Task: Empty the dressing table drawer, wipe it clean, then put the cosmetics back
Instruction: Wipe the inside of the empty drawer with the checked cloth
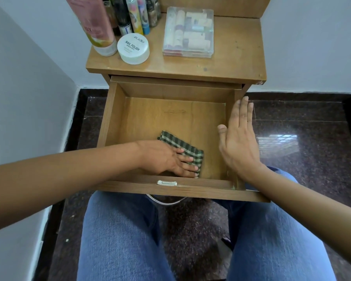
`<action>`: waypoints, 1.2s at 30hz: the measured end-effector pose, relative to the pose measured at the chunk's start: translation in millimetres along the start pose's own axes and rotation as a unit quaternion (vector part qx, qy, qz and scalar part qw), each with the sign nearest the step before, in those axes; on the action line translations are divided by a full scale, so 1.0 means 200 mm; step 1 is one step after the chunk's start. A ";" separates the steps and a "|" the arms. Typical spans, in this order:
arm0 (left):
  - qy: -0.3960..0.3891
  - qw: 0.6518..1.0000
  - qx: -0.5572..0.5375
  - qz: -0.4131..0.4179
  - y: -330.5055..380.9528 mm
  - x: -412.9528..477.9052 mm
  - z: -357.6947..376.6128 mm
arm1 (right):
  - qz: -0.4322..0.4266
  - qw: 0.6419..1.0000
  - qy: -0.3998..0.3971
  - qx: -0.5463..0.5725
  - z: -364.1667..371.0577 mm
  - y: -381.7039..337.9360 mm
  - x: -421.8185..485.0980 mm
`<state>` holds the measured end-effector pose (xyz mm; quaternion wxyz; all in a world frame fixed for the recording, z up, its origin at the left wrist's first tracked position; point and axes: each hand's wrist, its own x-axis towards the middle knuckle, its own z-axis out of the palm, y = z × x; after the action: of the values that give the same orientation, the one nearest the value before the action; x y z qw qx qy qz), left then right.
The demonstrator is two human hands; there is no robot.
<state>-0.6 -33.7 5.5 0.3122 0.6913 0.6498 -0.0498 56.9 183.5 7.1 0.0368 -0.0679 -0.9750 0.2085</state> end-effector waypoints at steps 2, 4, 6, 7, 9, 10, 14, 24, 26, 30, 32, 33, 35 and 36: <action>0.014 1.000 -0.008 -0.021 0.03 0.10 -0.05 | 0.002 1.000 -0.009 0.010 0.01 0.00 0.00; 0.015 1.000 -0.014 -0.022 0.07 0.21 -0.10 | -0.002 1.000 -0.018 0.014 0.01 0.00 0.00; 0.023 1.000 -0.002 -0.021 0.08 0.28 -0.12 | 0.003 1.000 -0.018 0.014 0.01 0.00 0.00; 0.022 1.000 -0.007 -0.017 0.08 0.31 -0.12 | 0.005 1.000 -0.020 0.015 0.01 -0.01 0.00; 0.020 0.999 -0.027 -0.020 0.08 0.30 -0.13 | 0.007 1.000 -0.021 0.021 0.01 -0.02 -0.01; 0.016 0.999 -0.032 -0.021 0.08 0.29 -0.13 | 0.007 0.999 -0.019 0.025 0.01 -0.02 -0.01; 0.032 0.998 -0.049 -0.012 0.05 0.22 -0.08 | 0.006 0.999 -0.020 0.036 0.00 -0.03 -0.01; -0.037 0.995 -0.084 -0.049 -0.03 -0.09 0.01 | 0.012 0.999 -0.017 0.044 0.01 -0.02 -0.01; -0.042 0.995 -0.077 -0.042 -0.03 -0.05 0.00 | 0.012 0.999 -0.016 0.043 0.00 -0.01 -0.01; -0.018 0.997 -0.063 -0.032 -0.02 0.04 -0.02 | 0.013 0.999 -0.015 0.042 0.01 -0.02 -0.01; 0.003 0.998 -0.058 -0.024 0.01 0.11 -0.04 | 0.012 0.999 -0.013 0.047 0.00 -0.02 -0.01; 0.007 0.998 -0.055 -0.024 0.03 0.16 -0.06 | 0.011 0.999 -0.012 0.051 0.00 -0.02 -0.01; 0.011 0.998 -0.052 -0.027 0.06 0.25 -0.10 | 0.012 0.998 -0.013 0.062 -0.01 -0.02 -0.01; 0.016 0.998 -0.048 -0.031 0.08 0.29 -0.11 | 0.014 0.998 -0.014 0.066 -0.01 -0.01 -0.02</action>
<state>15.1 27.7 2.0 0.3327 0.6562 0.6771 -0.0174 59.7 181.3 9.1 0.0249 -0.0758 -0.9584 0.2742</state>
